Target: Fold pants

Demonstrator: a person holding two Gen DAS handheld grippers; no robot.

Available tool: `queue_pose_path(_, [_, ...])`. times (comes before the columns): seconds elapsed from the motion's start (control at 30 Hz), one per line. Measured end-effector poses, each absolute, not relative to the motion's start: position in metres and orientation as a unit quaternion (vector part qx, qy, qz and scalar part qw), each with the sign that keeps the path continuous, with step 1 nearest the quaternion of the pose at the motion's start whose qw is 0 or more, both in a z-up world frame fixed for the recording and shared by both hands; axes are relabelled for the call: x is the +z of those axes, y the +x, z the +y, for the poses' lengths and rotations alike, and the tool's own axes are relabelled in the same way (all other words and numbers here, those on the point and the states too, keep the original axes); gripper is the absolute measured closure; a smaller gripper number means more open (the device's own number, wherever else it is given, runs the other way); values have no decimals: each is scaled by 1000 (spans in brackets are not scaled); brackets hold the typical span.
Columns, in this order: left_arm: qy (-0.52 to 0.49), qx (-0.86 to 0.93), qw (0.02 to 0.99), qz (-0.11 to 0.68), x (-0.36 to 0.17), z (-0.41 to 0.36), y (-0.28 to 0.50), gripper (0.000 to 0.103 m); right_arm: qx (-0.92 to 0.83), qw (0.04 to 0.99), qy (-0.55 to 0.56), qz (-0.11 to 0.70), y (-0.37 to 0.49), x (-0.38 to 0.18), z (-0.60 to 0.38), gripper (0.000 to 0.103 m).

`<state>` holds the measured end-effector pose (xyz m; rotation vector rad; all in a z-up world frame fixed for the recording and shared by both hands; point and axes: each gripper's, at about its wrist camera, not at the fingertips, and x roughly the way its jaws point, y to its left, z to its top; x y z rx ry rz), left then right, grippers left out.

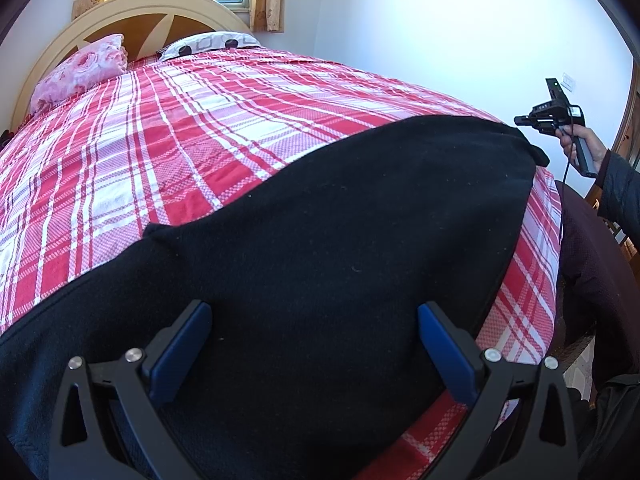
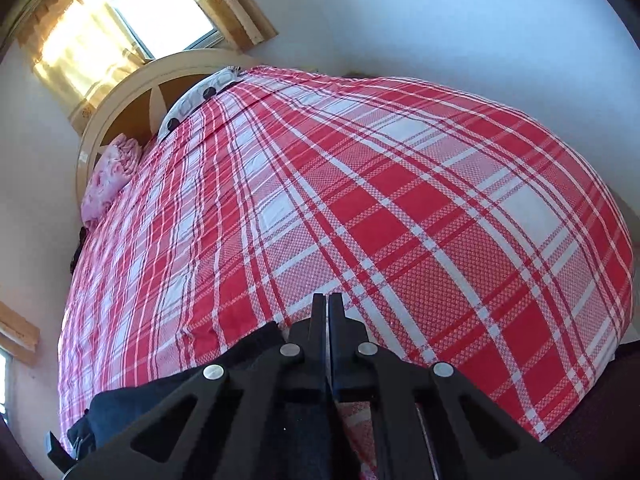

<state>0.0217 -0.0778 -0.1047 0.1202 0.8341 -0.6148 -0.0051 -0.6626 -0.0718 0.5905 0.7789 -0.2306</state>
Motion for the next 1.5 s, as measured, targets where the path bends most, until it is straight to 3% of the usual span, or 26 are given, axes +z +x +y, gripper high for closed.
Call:
queue_pose_path(0.07, [58,-294,867,399,-105,-78,22,0,-98,870,294,384,-10,-75,-664,97])
queue_pose_path(0.1, [57,-294,867,399,-105,-78,22,0,-89,866,299,390,-14,-77,-665,75])
queue_pose_path(0.17, [56,-295,866,400,-105,-77,23,0,-66,864,310,390,-20,-80,-664,43])
queue_pose_path(0.37, [59,-292,867,398,-105,-77,22,0,-54,861,288,415,-9,-89,-651,47])
queue_pose_path(0.5, [60,-291,868,398,-105,-78,22,0,-52,865,245,435,6,-92,-634,91])
queue_pose_path(0.7, [61,-291,868,398,-105,-77,22,0,-83,885,225,399,14,-73,-632,96])
queue_pose_path(0.97, [61,-291,868,397,-105,-78,21,0,-127,875,235,404,12,-89,-652,94])
queue_pose_path(1.07, [59,-292,868,398,-105,-78,21,0,-140,881,243,381,-15,-74,-646,63])
queue_pose_path(1.1, [59,-292,868,398,-105,-78,21,0,-131,886,248,370,-26,-68,-640,59])
queue_pose_path(1.5, [64,-288,870,395,-104,-79,20,0,-65,876,281,387,-35,-106,-594,58])
